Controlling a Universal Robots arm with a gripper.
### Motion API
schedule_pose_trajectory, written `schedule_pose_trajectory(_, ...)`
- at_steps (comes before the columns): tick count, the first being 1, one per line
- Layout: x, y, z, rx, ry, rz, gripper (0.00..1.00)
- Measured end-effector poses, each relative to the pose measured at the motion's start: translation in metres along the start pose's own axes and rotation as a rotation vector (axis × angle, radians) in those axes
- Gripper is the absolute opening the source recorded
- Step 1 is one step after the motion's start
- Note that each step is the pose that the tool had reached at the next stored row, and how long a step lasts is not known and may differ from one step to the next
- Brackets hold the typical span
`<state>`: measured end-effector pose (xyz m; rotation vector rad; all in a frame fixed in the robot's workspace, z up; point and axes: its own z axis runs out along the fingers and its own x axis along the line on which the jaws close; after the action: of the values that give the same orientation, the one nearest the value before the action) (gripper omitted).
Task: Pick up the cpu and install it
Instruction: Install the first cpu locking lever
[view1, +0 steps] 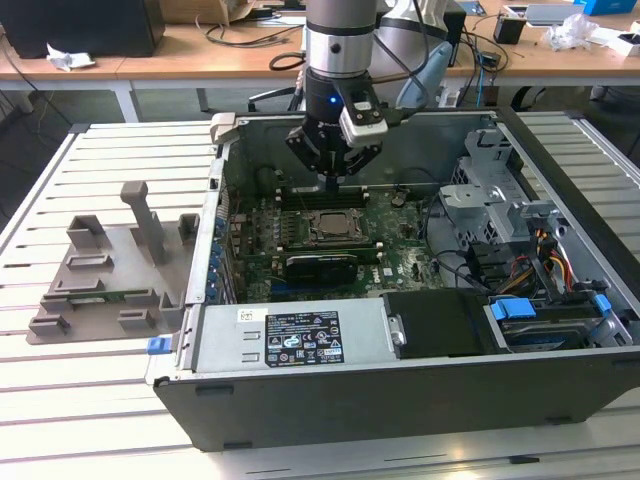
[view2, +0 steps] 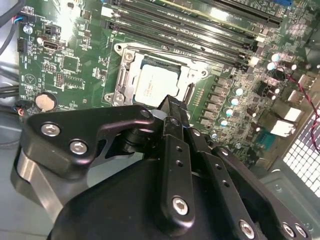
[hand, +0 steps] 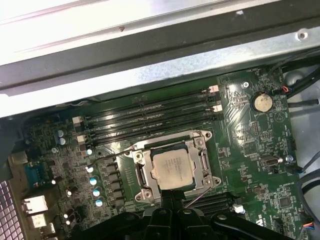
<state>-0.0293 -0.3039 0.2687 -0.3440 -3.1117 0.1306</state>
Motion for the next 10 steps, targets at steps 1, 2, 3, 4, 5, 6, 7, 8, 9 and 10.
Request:
schedule_pose_trajectory(1, 0.0, 0.0, 0.0, 0.0, -0.0007, -0.009, 0.11)
schedule_pose_trajectory(2, 0.0, 0.0, 0.0, 0.0, -0.0013, -0.016, 0.11)
schedule_pose_trajectory(3, 0.0, 0.0, 0.0, 0.0, -0.0019, -0.023, 0.11)
schedule_pose_trajectory(4, 0.0, 0.0, 0.0, 0.0, -0.0024, -0.029, 0.11)
schedule_pose_trajectory(5, 0.0, 0.0, 0.0, 0.0, -0.003, -0.036, 0.11)
schedule_pose_trajectory(6, 0.0, 0.0, 0.0, 0.0, -0.0034, -0.041, 0.11)
schedule_pose_trajectory(7, 0.0, 0.0, 0.0, -0.0001, -0.0039, -0.047, 0.11)
schedule_pose_trajectory(8, 0.0, 0.0, 0.0, 0.0, -0.0042, -0.05, 0.11)
schedule_pose_trajectory(9, 0.0, 0.0, 0.0, 0.0, -0.0045, -0.053, 0.11)
schedule_pose_trajectory(10, 0.0, 0.0, 0.0, 0.0, -0.0046, -0.056, 0.11)
